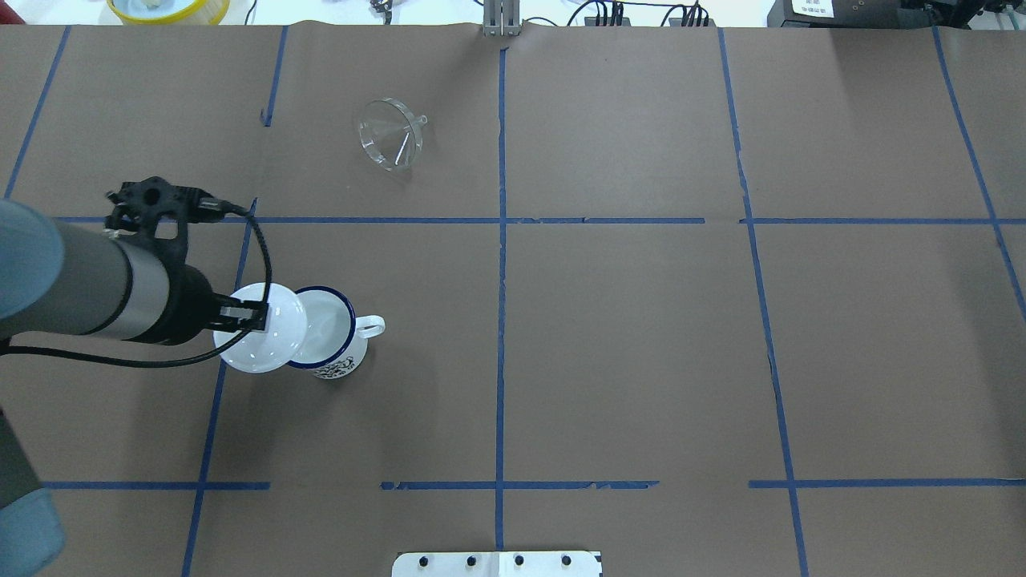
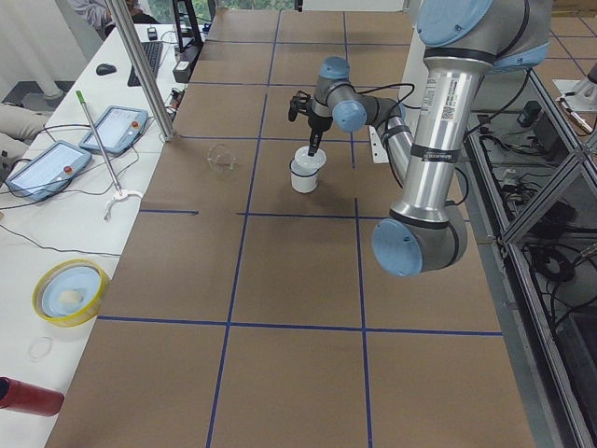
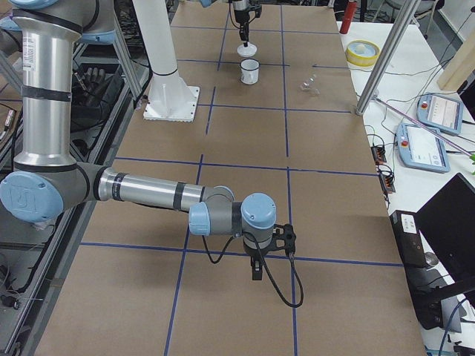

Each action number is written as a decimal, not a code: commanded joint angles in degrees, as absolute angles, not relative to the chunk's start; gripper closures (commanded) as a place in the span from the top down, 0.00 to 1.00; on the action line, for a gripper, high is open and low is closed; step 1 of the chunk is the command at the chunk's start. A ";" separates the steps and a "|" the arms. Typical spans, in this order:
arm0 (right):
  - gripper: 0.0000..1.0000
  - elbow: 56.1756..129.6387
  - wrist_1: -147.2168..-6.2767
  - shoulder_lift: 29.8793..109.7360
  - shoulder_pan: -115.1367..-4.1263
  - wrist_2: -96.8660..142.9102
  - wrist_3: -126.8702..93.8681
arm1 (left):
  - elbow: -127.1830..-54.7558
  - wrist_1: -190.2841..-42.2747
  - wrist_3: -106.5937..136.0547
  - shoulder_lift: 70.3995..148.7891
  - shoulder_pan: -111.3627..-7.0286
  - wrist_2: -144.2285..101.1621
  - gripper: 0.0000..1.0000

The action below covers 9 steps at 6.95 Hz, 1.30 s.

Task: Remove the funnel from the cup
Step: 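Lift the white lid with the left gripper and carry it over the mug, then lower the white lid onto the mug's rim with the left gripper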

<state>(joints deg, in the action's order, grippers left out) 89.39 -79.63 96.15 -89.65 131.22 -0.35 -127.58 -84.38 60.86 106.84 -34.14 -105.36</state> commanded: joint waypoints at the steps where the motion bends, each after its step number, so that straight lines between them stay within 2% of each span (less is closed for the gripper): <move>1: 1.00 89.38 -79.63 96.15 -89.65 131.22 -0.35 | -122.18 -82.00 60.82 112.32 -33.93 -105.38 0.00; 5: 1.00 89.38 -79.63 96.15 -89.65 131.22 -0.35 | -117.61 -85.77 60.73 111.97 -33.75 -105.29 0.00; 9: 1.00 89.38 -79.63 96.15 -89.65 131.22 -0.35 | -118.92 -85.87 60.64 111.53 -34.19 -105.47 0.00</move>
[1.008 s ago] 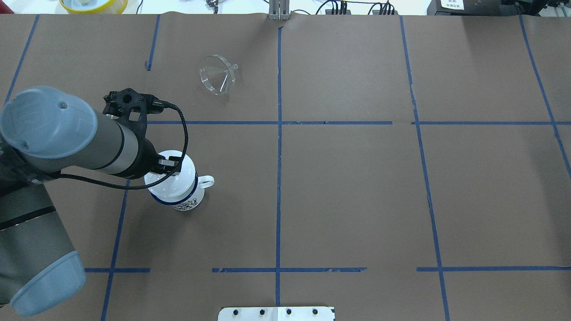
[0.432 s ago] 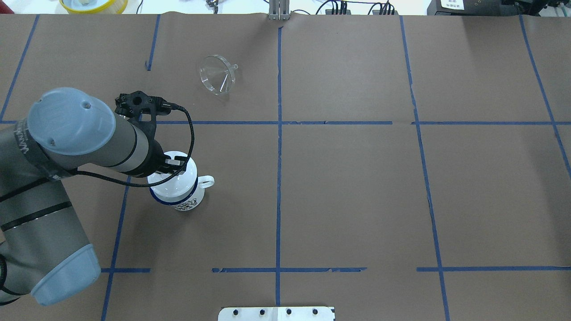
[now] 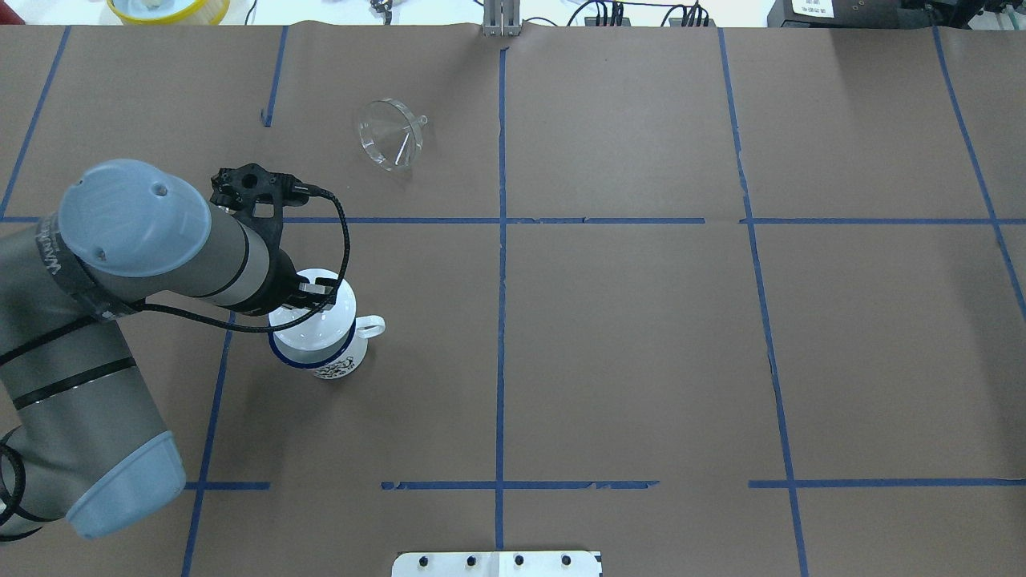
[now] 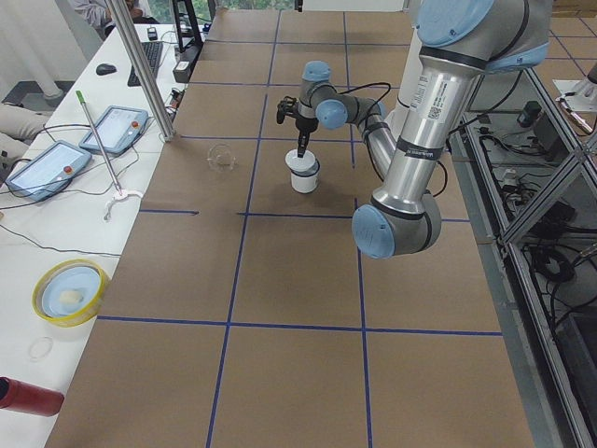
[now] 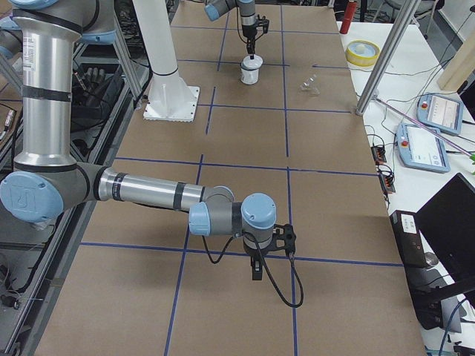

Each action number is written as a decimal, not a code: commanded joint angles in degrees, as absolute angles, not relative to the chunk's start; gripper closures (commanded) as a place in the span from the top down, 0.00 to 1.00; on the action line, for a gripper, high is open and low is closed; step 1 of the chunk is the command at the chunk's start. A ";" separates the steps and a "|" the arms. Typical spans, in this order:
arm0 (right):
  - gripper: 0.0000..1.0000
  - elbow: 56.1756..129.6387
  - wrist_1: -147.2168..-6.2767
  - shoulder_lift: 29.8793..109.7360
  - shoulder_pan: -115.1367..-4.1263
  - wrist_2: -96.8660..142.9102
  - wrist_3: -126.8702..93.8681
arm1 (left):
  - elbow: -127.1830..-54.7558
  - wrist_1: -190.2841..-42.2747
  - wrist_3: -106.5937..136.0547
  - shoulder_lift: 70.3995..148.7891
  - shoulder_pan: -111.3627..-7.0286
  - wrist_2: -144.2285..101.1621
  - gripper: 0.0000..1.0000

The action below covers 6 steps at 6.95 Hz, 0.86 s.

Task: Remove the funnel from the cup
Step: 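Lower the white lid onto the mug's rim with the left gripper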

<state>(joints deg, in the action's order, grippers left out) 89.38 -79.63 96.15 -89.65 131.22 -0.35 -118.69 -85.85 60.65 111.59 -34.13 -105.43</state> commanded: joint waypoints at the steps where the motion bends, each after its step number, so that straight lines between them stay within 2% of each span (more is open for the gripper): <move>1: 1.00 89.38 -79.63 96.15 -89.65 131.22 -0.35 | -118.92 -85.87 60.64 111.45 -34.19 -105.47 0.00; 6: 1.00 89.38 -79.63 96.15 -89.65 131.22 -0.35 | -119.89 -85.96 60.82 109.25 -33.66 -105.47 0.00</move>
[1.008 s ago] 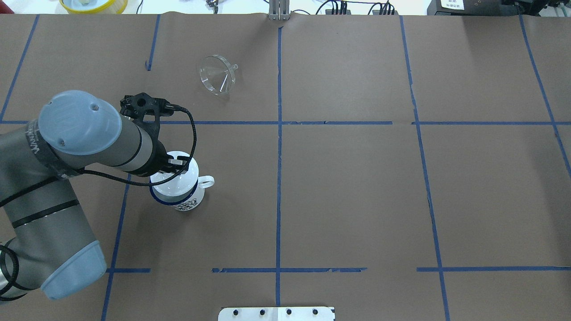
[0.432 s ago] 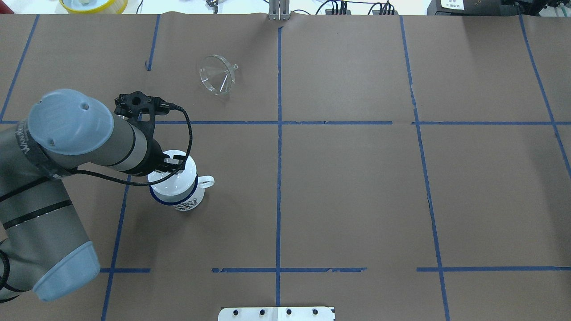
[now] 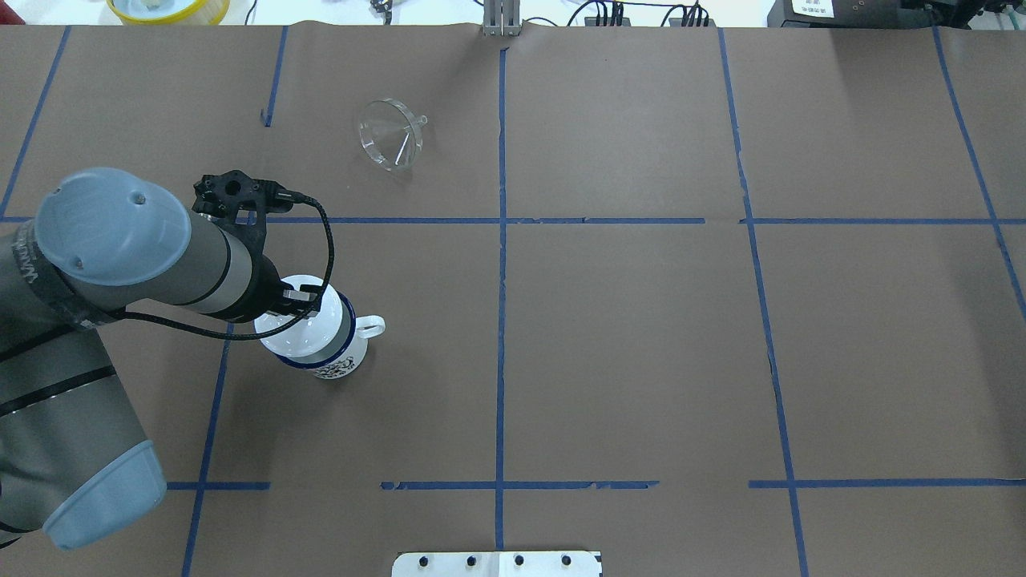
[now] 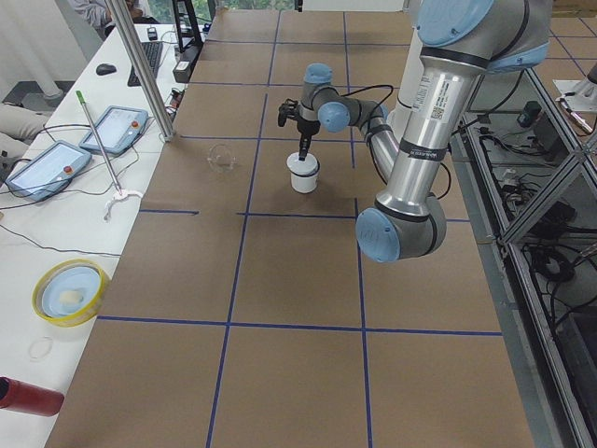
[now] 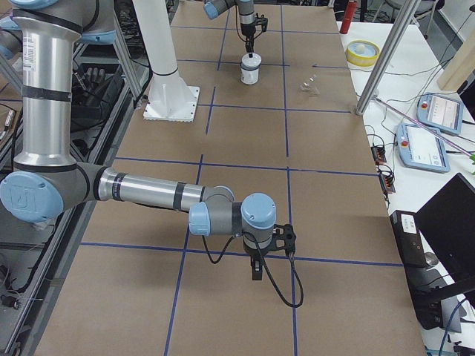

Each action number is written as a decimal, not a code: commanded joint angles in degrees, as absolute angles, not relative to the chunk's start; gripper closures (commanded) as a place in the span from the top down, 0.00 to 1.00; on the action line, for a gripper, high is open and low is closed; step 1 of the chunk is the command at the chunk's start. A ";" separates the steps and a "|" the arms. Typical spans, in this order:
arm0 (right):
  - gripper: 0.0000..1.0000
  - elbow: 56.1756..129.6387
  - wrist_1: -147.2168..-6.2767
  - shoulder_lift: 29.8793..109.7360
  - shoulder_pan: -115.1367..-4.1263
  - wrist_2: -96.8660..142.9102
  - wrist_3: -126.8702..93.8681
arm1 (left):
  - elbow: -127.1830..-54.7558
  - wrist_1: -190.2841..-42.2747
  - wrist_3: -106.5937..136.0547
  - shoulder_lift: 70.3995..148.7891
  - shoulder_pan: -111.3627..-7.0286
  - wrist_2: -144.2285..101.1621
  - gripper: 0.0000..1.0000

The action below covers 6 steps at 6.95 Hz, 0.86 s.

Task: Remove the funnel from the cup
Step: 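Lower the white lid onto the mug's rim with the left gripper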

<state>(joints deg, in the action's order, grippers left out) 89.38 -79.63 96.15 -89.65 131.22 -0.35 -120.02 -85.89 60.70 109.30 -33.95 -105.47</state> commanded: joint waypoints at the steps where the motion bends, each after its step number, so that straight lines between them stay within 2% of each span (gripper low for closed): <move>1: 1.00 89.38 -79.63 96.15 -89.65 131.22 -0.35 | -119.80 -85.96 60.82 109.34 -33.58 -105.47 0.00; 6: 1.00 89.38 -79.63 96.15 -89.65 131.22 -0.35 | -119.53 -86.13 60.91 109.60 -33.13 -105.47 0.00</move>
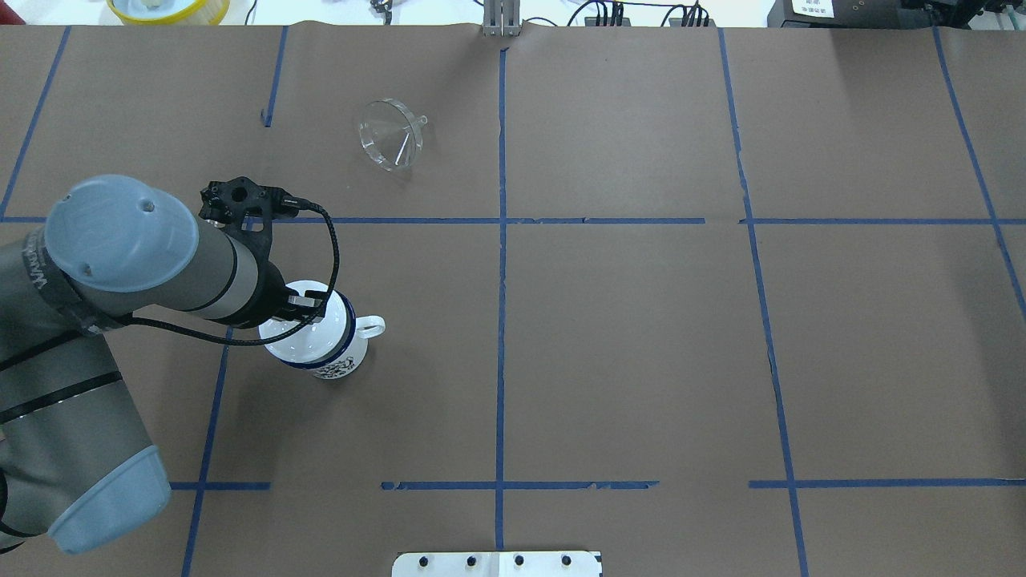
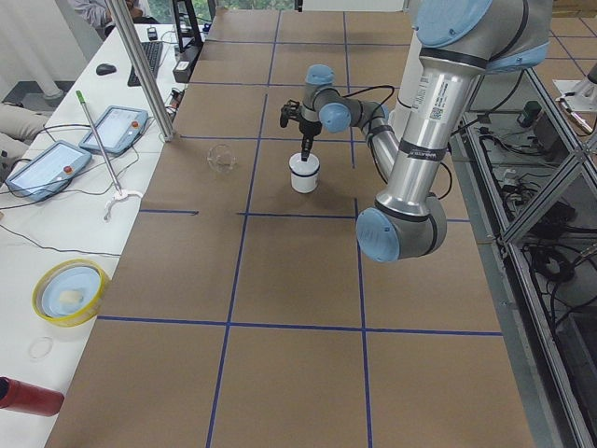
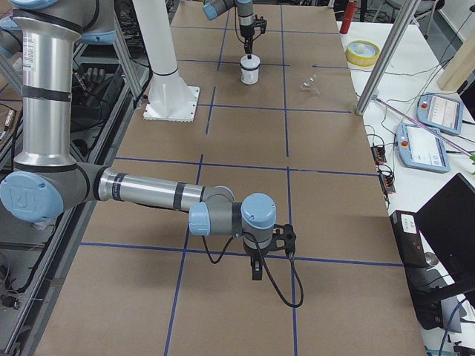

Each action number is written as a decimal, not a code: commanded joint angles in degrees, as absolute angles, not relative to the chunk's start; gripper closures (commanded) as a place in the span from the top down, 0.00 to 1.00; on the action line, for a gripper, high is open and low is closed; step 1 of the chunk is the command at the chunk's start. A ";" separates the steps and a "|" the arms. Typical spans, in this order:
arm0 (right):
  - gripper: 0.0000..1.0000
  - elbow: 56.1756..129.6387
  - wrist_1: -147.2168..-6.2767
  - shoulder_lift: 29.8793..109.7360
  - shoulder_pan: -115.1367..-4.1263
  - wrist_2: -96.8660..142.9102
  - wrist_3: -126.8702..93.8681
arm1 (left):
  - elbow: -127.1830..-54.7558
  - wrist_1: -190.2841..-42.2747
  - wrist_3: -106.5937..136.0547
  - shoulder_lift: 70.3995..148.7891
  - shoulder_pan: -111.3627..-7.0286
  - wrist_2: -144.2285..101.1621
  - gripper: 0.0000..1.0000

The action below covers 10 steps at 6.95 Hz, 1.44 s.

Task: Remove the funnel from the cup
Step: 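Lower the white lid onto the mug's rim with the left gripper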

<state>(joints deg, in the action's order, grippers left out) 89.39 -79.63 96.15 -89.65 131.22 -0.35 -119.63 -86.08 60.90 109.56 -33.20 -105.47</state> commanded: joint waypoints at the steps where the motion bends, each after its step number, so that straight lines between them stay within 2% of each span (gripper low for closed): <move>1: 1.00 89.38 -79.63 96.15 -89.65 131.22 -0.35 | -119.44 -86.13 60.91 109.60 -33.05 -105.47 0.00; 3: 1.00 89.38 -79.63 96.15 -89.65 131.22 -0.35 | -119.27 -86.13 60.91 109.69 -32.78 -105.47 0.03; 6: 1.00 89.38 -79.63 96.15 -89.65 131.22 -0.35 | -118.66 -86.13 60.82 109.95 -32.70 -105.47 0.54; 7: 1.00 89.38 -79.63 96.15 -89.65 131.22 -0.35 | -118.57 -86.13 60.73 110.13 -32.70 -105.47 0.62; 8: 1.00 89.38 -79.63 96.15 -89.65 131.22 -0.35 | -118.74 -86.13 60.65 110.13 -32.78 -105.47 0.75; 9: 1.00 89.38 -79.63 96.15 -89.65 131.22 -0.35 | -119.35 -86.13 60.47 110.04 -32.87 -105.47 1.00; 10: 1.00 89.38 -79.63 96.15 -89.65 131.22 -0.35 | -120.83 -86.13 59.95 109.60 -33.22 -105.47 1.00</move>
<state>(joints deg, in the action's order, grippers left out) 89.38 -79.63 96.15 -89.65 131.22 -0.35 -119.49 -86.13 60.41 109.96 -32.92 -105.47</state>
